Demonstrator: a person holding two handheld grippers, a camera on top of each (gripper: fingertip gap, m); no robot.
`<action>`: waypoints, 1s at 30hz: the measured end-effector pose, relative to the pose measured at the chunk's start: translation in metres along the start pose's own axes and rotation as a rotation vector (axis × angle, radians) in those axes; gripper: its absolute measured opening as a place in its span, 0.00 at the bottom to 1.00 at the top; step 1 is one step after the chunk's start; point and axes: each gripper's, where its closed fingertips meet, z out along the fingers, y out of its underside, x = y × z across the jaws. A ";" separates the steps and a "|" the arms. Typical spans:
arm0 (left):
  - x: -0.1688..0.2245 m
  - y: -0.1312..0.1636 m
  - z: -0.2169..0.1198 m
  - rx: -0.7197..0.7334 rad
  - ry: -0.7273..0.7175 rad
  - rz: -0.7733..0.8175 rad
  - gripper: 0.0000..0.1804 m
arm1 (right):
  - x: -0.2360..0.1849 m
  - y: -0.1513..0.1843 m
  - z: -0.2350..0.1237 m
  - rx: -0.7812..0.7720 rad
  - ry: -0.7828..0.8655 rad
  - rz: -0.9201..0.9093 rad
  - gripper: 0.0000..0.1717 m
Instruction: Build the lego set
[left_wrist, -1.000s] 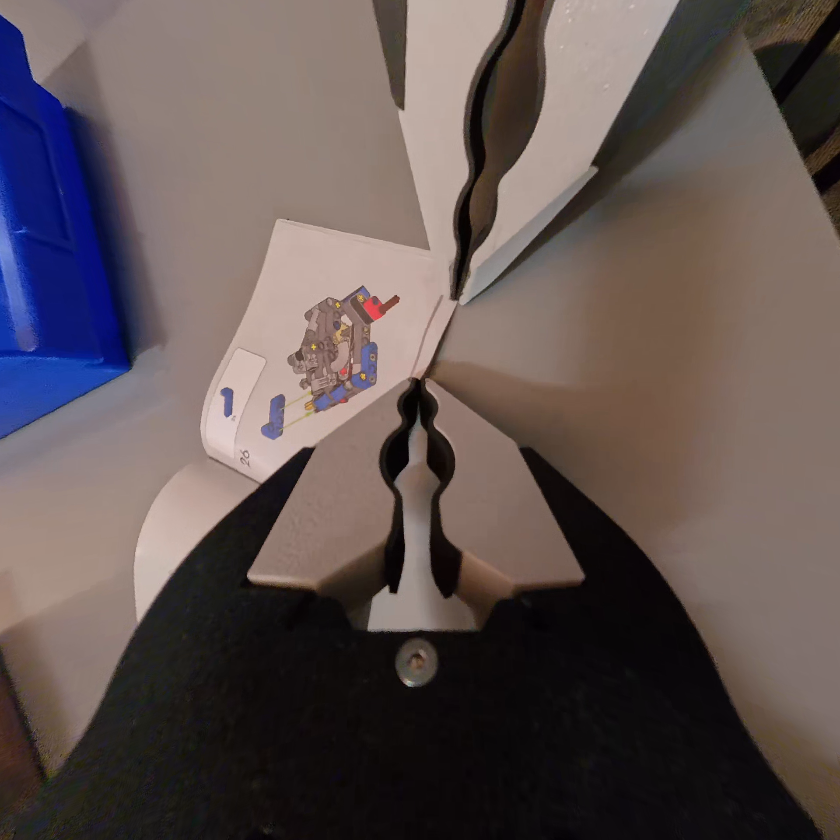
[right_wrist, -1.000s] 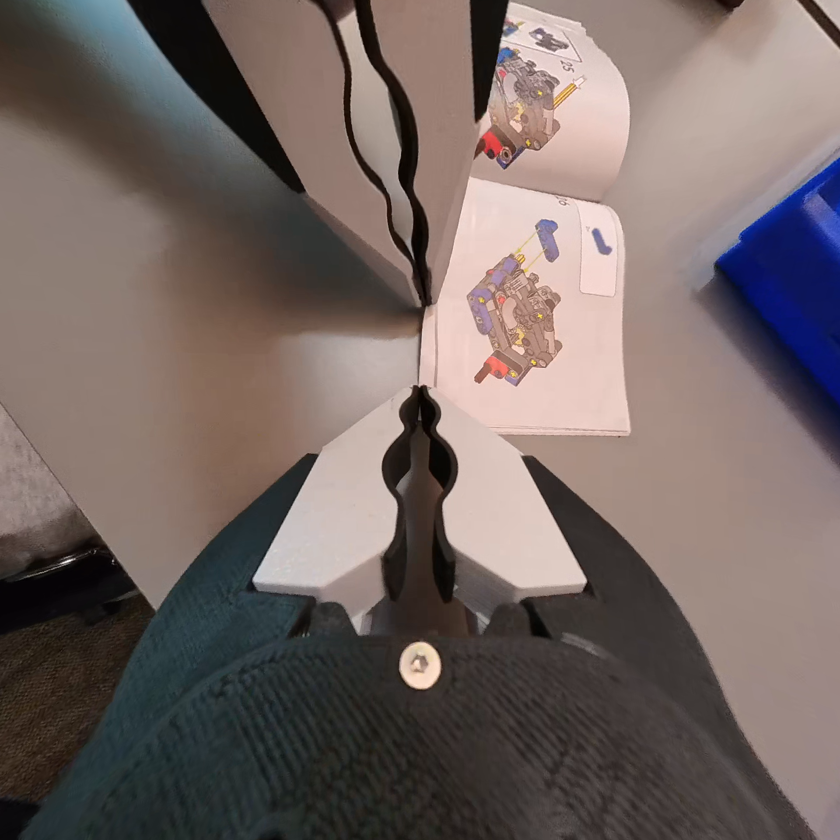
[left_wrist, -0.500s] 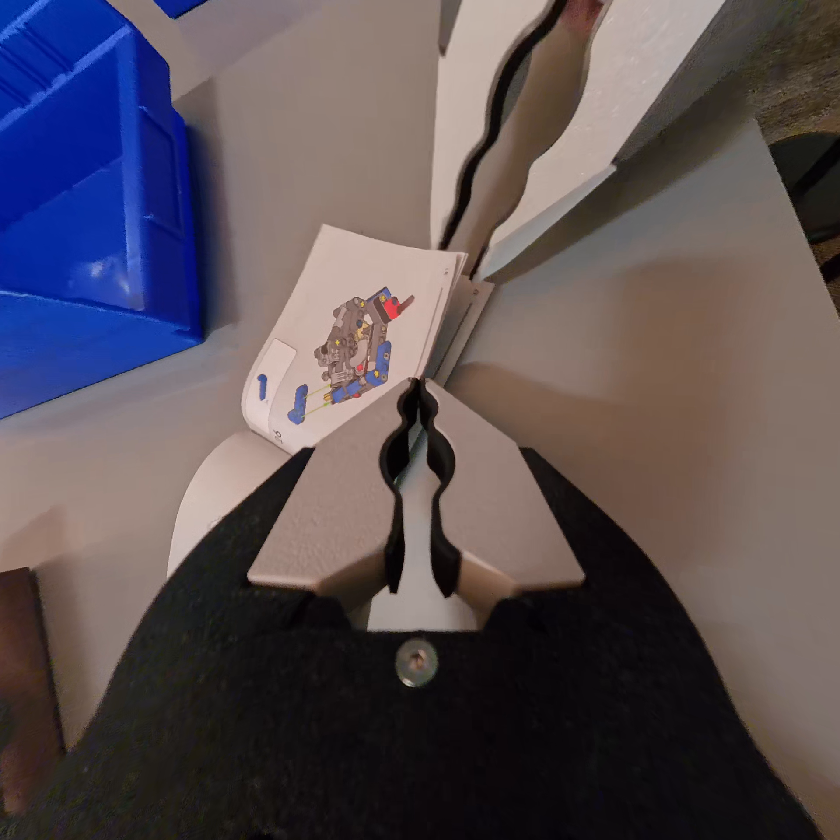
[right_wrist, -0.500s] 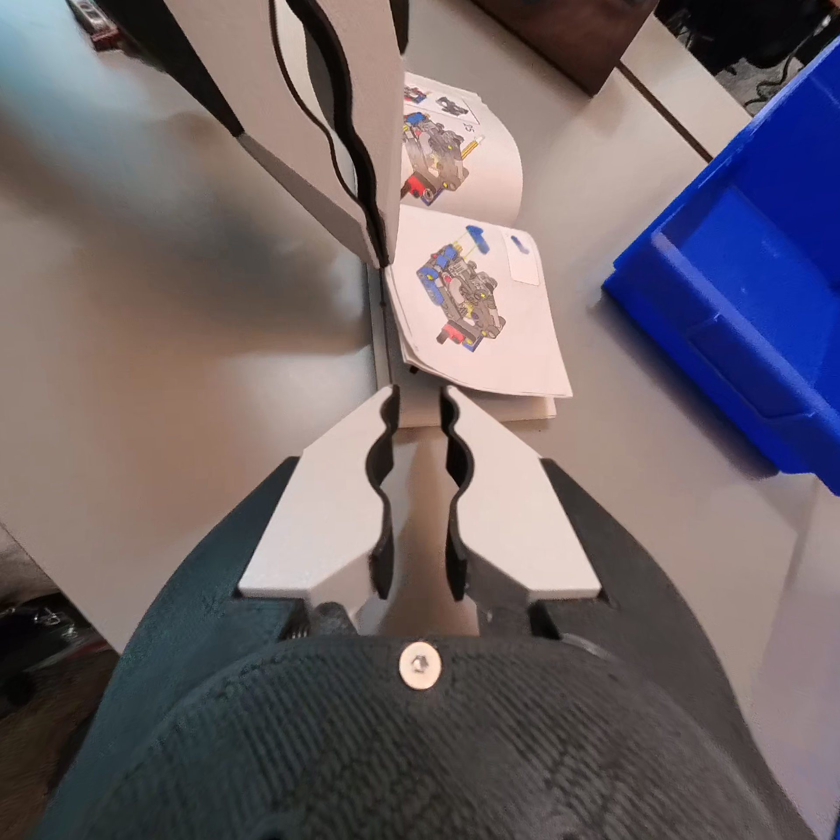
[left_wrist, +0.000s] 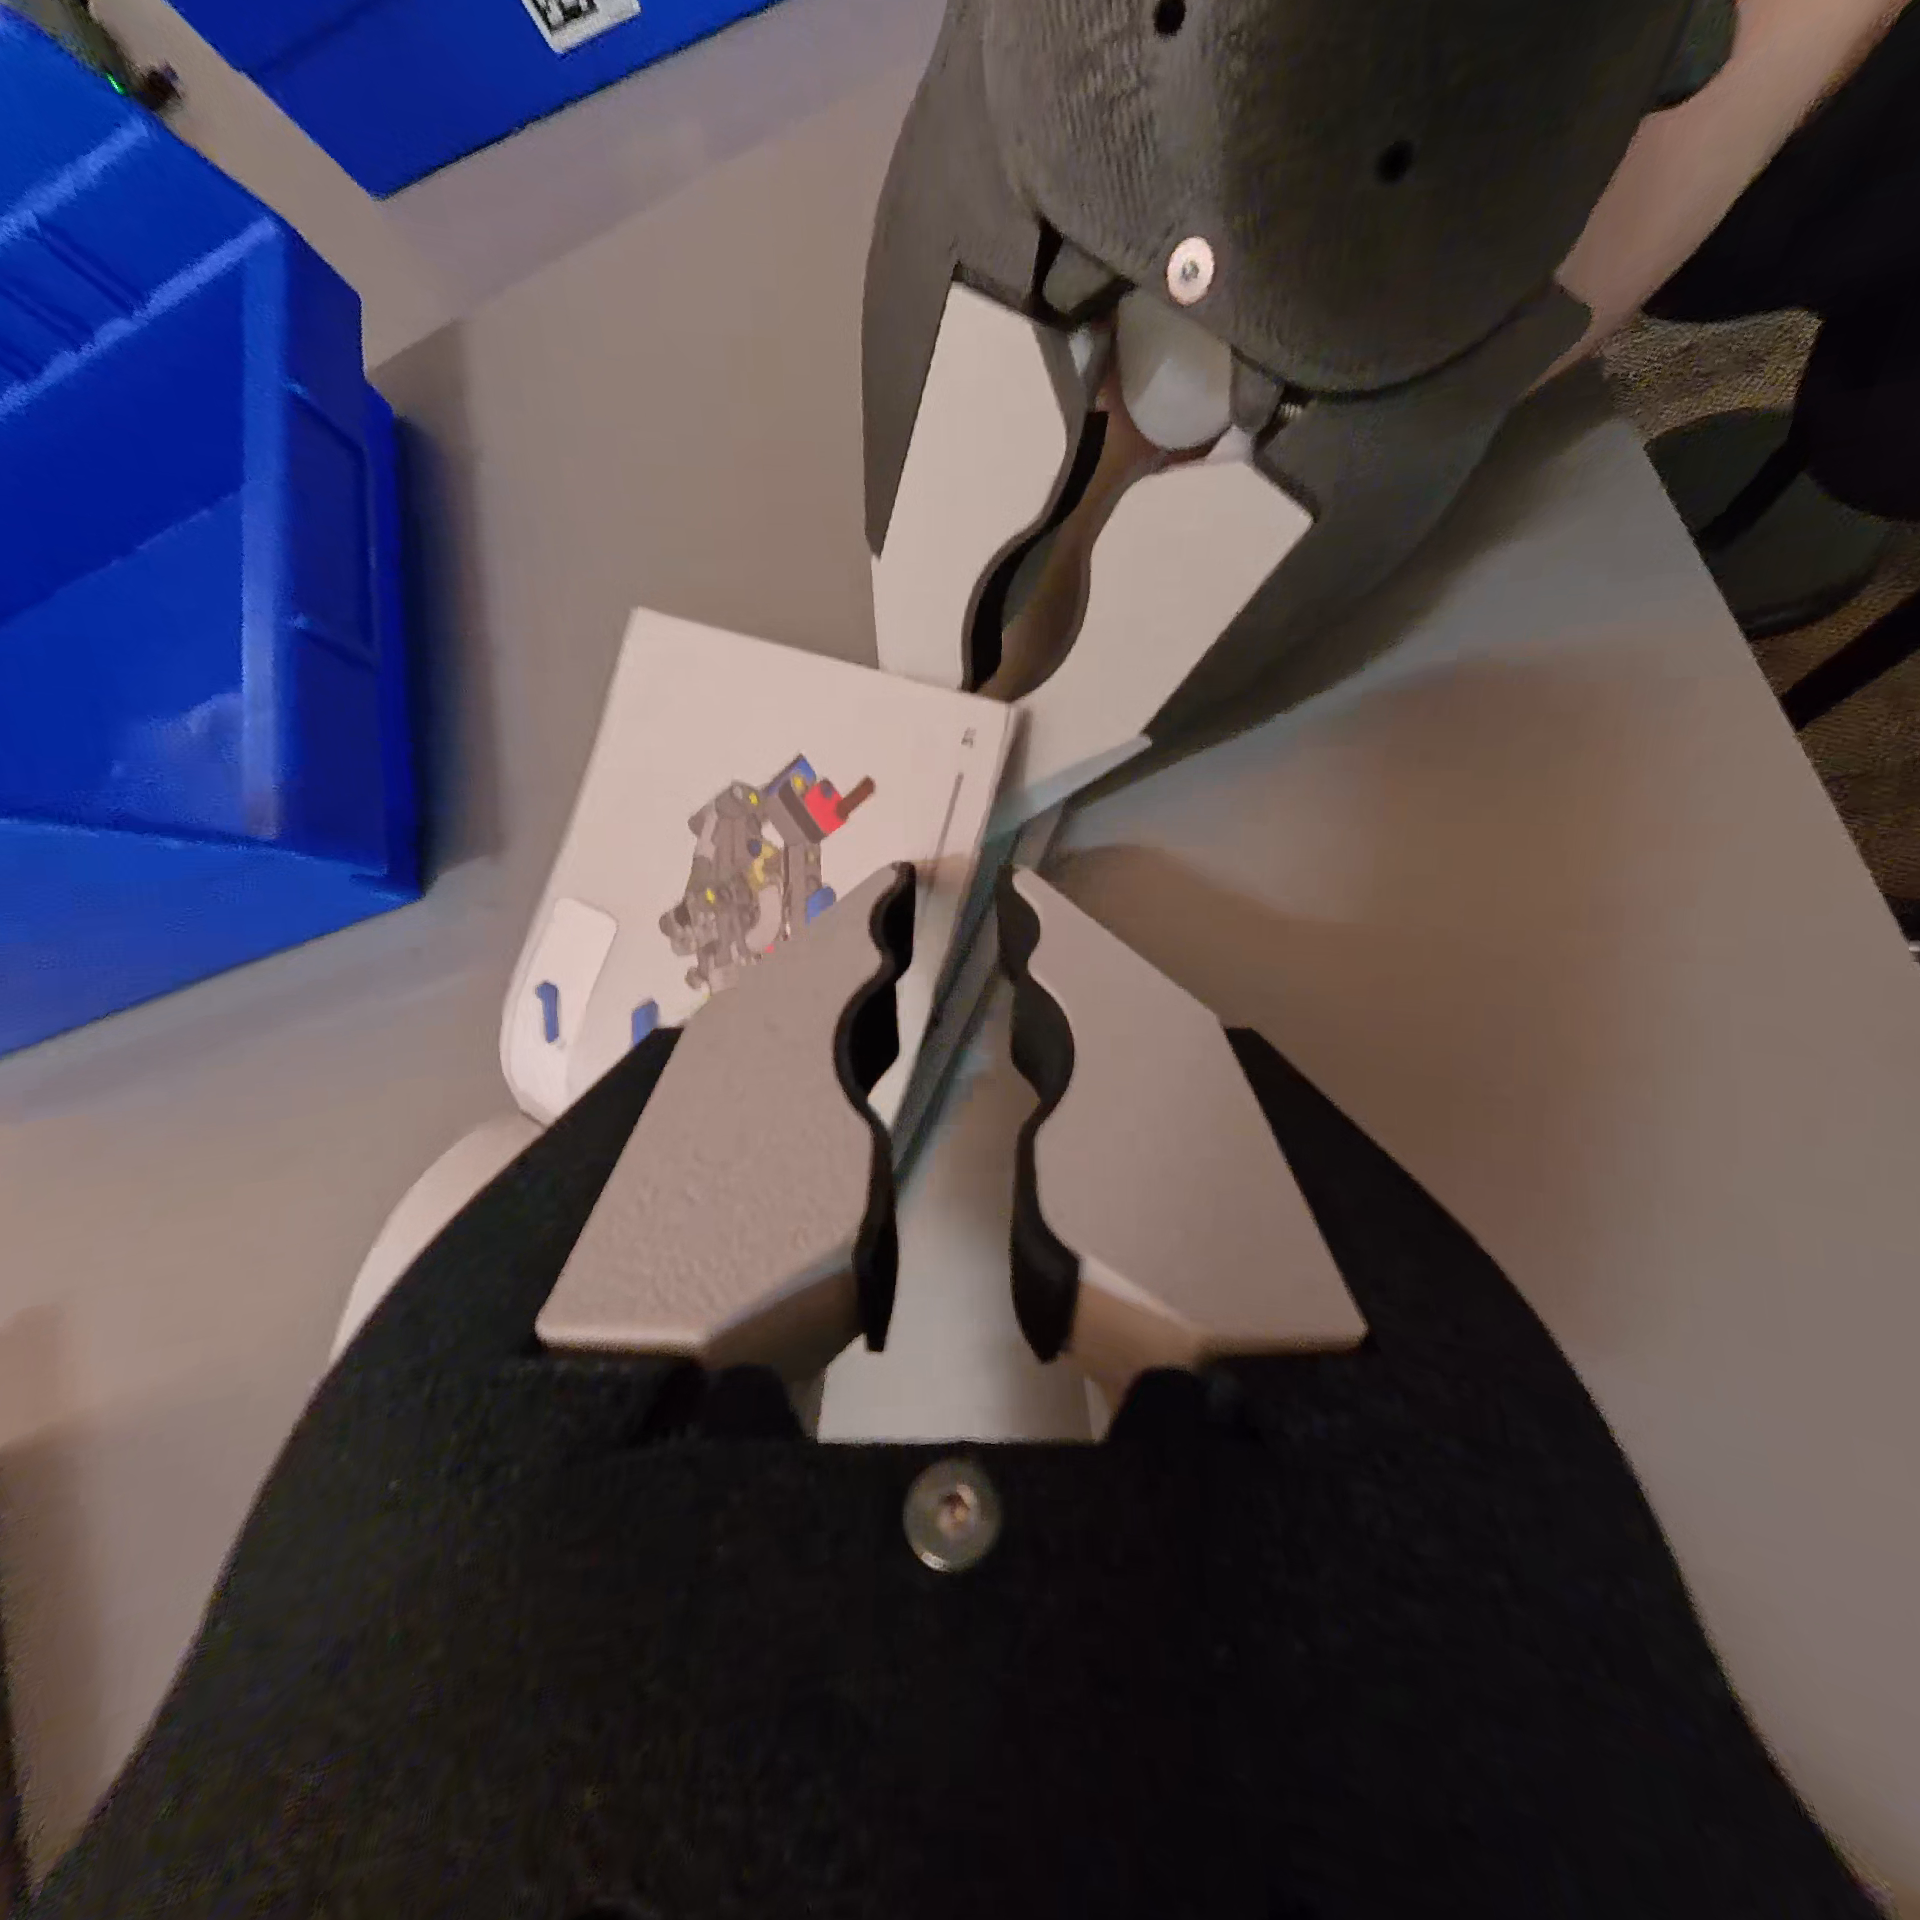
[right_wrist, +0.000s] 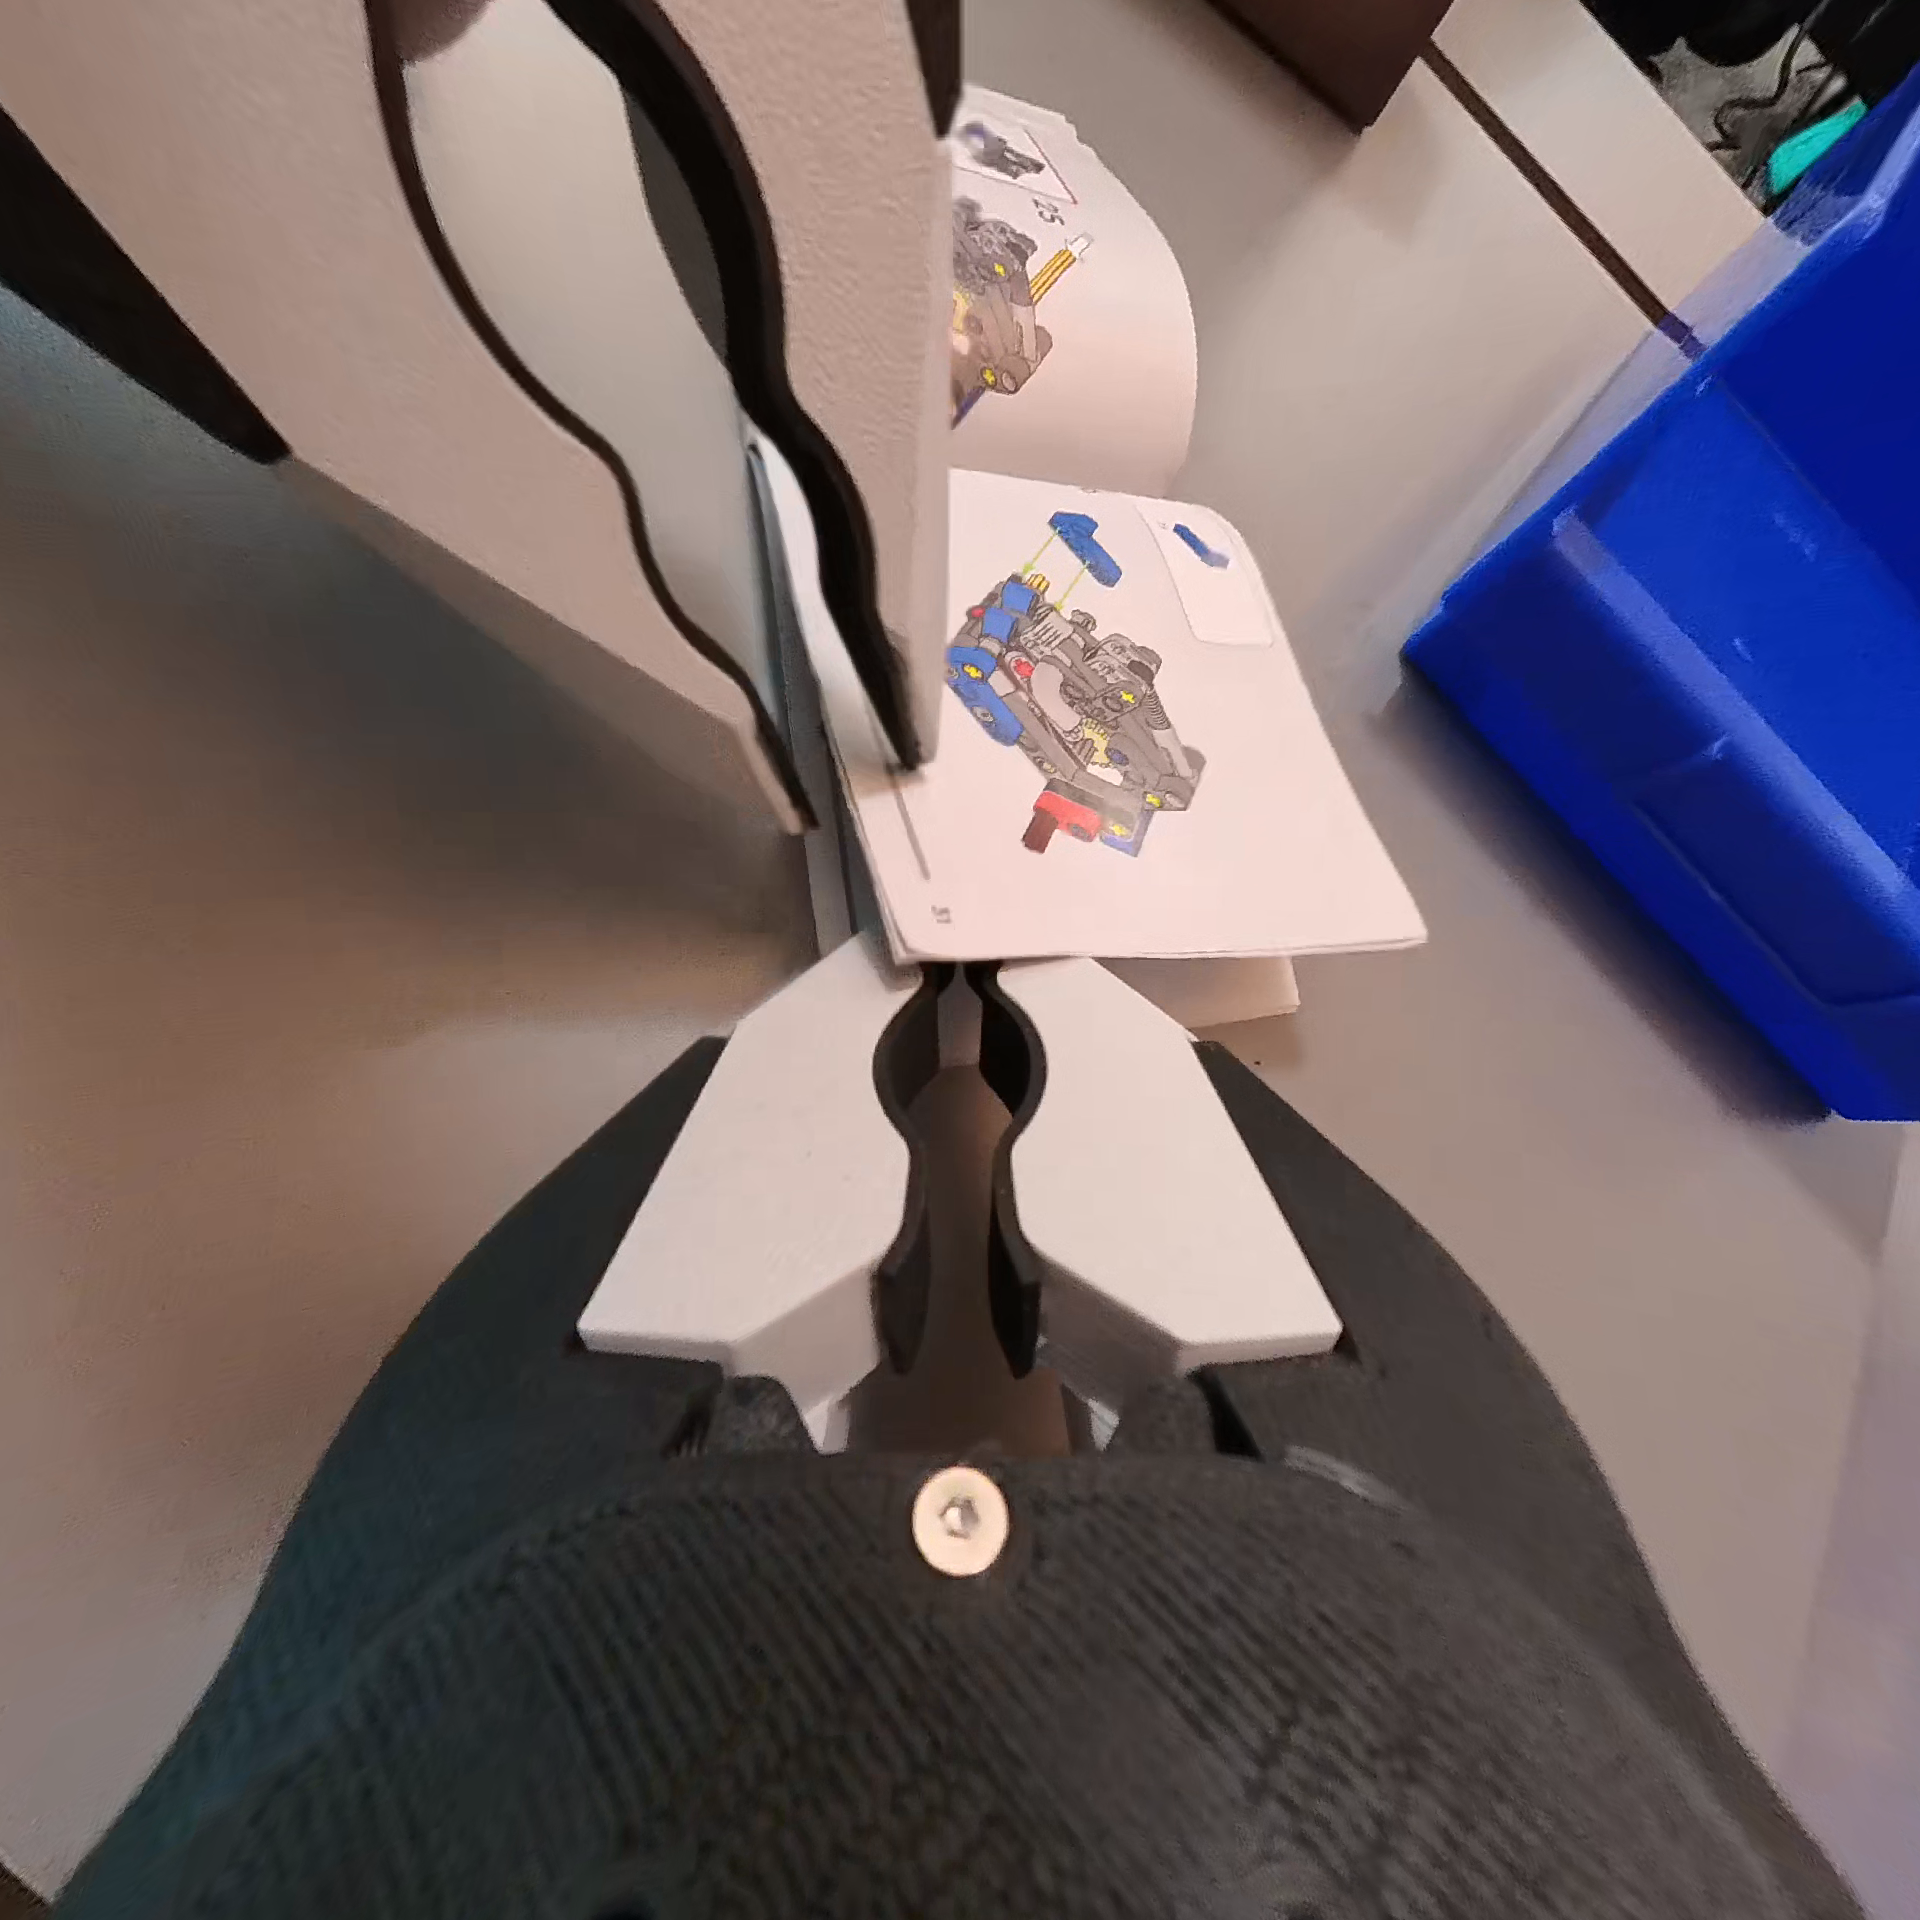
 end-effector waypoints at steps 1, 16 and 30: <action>-0.002 -0.005 0.001 0.011 -0.013 0.011 0.06 | 0.000 0.000 0.000 0.005 0.000 -0.002 0.00; -0.003 -0.008 -0.004 0.004 0.029 0.019 0.00 | 0.001 0.000 -0.001 0.009 0.002 -0.002 0.00; 0.035 0.018 -0.019 -0.088 0.275 0.194 0.01 | 0.013 0.005 0.000 -0.024 0.068 0.049 0.00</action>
